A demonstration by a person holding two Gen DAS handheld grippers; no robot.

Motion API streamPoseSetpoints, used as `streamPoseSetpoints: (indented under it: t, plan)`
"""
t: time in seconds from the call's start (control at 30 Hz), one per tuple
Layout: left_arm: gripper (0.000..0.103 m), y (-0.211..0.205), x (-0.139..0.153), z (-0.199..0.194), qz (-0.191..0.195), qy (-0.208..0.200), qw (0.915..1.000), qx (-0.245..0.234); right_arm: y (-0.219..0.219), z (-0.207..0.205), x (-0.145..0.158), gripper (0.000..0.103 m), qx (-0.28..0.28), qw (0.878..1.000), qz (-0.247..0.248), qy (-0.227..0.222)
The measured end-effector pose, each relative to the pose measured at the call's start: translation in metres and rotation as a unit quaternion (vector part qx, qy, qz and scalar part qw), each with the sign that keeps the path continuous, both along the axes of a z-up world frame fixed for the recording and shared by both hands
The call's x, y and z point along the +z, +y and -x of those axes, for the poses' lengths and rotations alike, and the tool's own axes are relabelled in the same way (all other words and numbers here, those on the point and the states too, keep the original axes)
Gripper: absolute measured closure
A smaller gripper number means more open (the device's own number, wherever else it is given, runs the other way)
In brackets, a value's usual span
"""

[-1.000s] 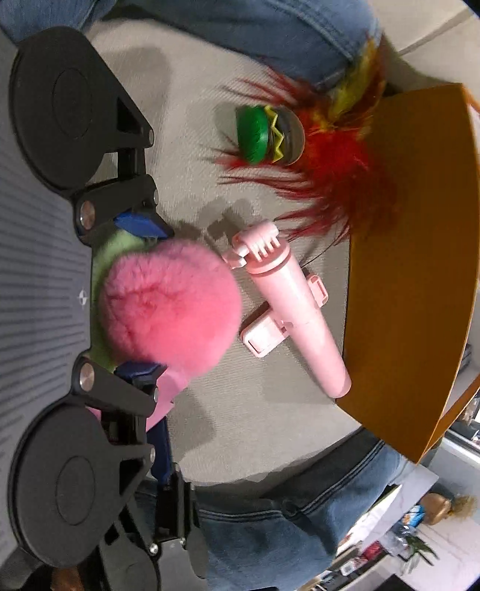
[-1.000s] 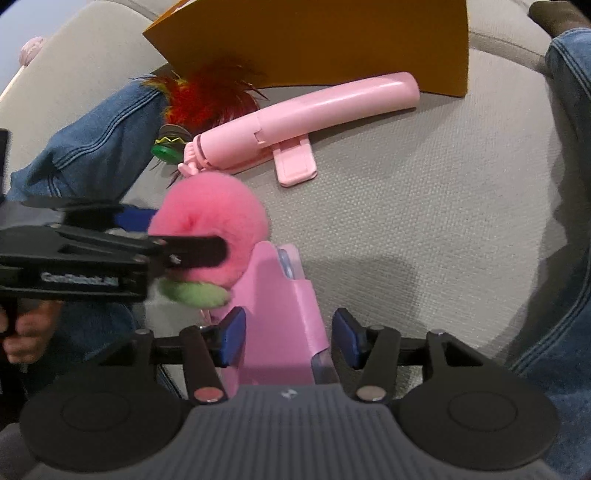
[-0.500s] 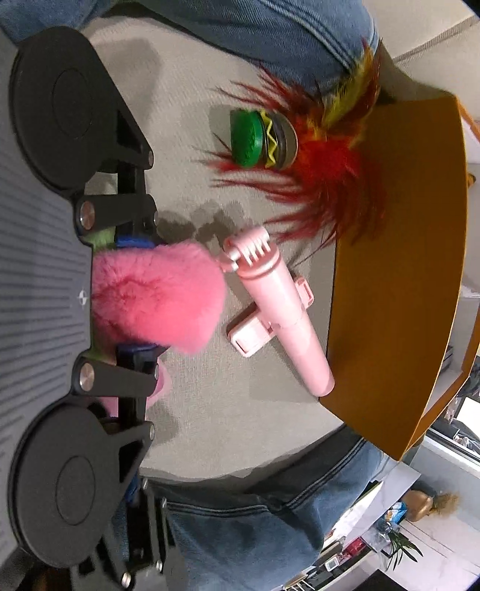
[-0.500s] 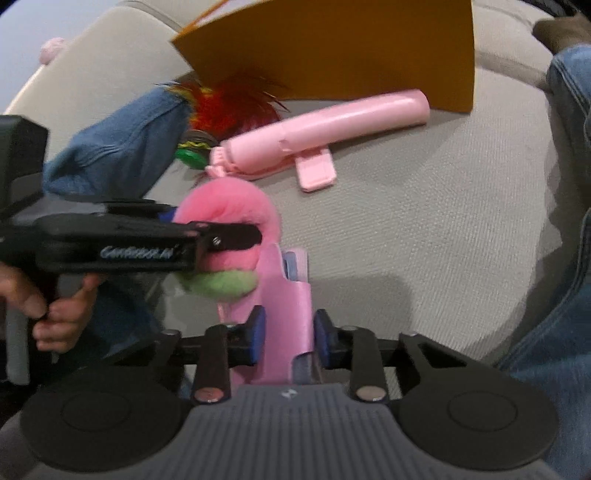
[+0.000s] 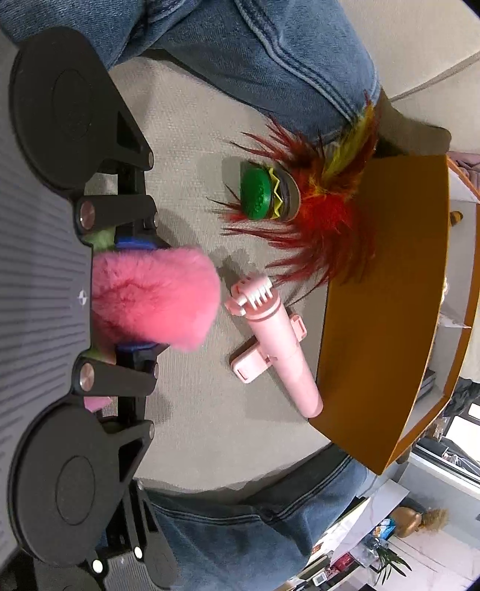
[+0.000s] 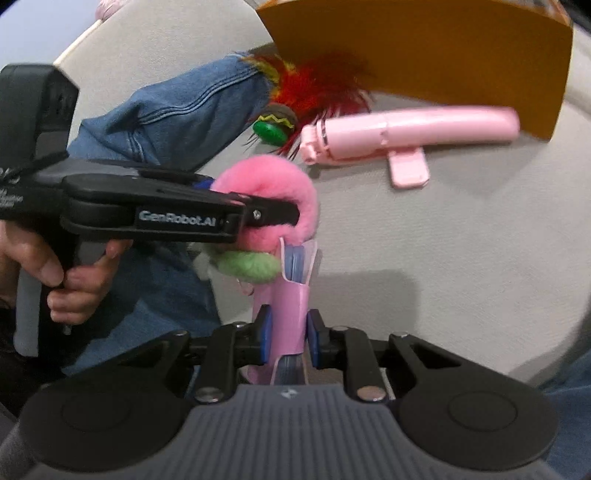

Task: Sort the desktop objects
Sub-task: 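Lift the pompom keychain and pink phone case off the sofa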

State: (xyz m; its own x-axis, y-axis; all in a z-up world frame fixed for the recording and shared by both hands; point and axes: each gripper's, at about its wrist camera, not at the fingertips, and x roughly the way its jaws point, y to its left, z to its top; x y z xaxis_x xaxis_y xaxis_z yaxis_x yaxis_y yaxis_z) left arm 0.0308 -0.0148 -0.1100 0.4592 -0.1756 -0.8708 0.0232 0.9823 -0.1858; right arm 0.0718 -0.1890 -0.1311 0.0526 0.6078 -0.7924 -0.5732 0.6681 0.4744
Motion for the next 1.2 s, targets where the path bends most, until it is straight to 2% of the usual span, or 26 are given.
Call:
streamPoseSetpoints:
  t: [0.23,0.37,0.5,0.53,0.57,0.63,0.7,0.83,0.9,0.97,1.0,1.07,1.2]
  plan:
    - [0.054,0.009,-0.002,0.001,0.008,0.002,0.9998,0.016,-0.001,-0.002,-0.001,0.084,-0.017,0.999,-0.017,0.026]
    - [0.056,0.011,0.015,0.003,0.015,-0.019,0.9996,0.013,-0.004,0.002,0.023,0.087,-0.012,1.0,0.001,-0.023]
    - [0.059,0.013,0.04,0.005,0.024,-0.051,0.9984,0.01,-0.02,-0.01,0.058,0.087,-0.031,0.997,0.014,-0.066]
    - [0.073,0.013,0.045,0.004,0.028,-0.057,0.9979,0.01,-0.025,-0.013,0.068,0.087,-0.039,0.996,0.016,-0.076]
    - [0.091,0.014,0.051,0.003,0.034,-0.063,0.9974,0.008,-0.03,-0.017,0.078,0.087,-0.046,0.995,0.017,-0.086]
    - [0.091,0.016,0.06,-0.001,0.05,-0.072,0.9961,0.003,-0.038,-0.023,0.098,0.087,-0.051,0.992,0.021,-0.111]
    - [0.091,0.015,0.066,-0.008,0.043,-0.08,0.9958,-0.002,-0.041,-0.03,0.114,0.087,-0.056,0.989,0.026,-0.132]
    - [0.09,0.01,0.063,-0.011,0.036,-0.065,0.997,-0.023,-0.045,-0.04,0.123,0.087,-0.073,0.983,0.06,-0.158]
    - [0.078,0.007,0.058,-0.007,0.036,-0.05,0.9974,-0.037,-0.048,-0.041,0.115,0.087,-0.078,0.983,0.068,-0.153]
    - [0.052,0.004,0.048,-0.001,0.033,-0.025,0.9974,-0.058,-0.051,-0.04,0.102,0.087,-0.079,0.984,0.08,-0.141]
    - [0.047,0.002,0.042,0.001,0.033,-0.014,0.997,-0.068,-0.052,-0.038,0.096,0.087,-0.077,0.983,0.09,-0.139]
    - [0.046,-0.005,0.03,0.005,0.027,0.014,0.9953,-0.092,-0.049,-0.034,0.085,0.087,-0.073,0.979,0.12,-0.146]
    - [0.041,-0.021,0.008,0.006,0.026,0.056,0.9905,-0.123,-0.042,-0.023,0.072,0.087,-0.046,0.963,0.186,-0.188]
